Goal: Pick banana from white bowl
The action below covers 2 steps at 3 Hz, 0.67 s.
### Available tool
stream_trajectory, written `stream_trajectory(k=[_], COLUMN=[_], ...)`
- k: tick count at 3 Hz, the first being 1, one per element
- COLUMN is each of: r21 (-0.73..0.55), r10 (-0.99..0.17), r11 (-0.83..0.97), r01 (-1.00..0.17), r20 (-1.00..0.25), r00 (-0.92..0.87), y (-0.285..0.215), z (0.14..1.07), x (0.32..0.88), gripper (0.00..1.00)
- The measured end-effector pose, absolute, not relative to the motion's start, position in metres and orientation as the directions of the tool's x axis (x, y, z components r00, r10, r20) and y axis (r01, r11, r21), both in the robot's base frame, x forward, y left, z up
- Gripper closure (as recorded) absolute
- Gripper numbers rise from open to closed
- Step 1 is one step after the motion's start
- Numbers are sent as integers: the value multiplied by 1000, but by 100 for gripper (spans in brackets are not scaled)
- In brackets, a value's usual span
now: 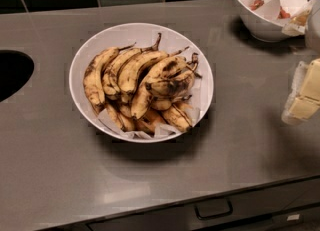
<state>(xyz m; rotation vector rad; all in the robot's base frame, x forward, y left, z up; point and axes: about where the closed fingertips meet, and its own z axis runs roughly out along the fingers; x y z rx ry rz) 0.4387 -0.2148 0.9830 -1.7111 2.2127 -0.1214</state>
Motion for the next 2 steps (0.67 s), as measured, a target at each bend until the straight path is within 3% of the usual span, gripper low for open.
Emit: stream_trajectory(k=[2], r21=[-296], r10=[-960], r11=[243], r01=[-924], r20=[-208], r00=[-186], y=[-205], z=[989], x=[443], gripper=[0])
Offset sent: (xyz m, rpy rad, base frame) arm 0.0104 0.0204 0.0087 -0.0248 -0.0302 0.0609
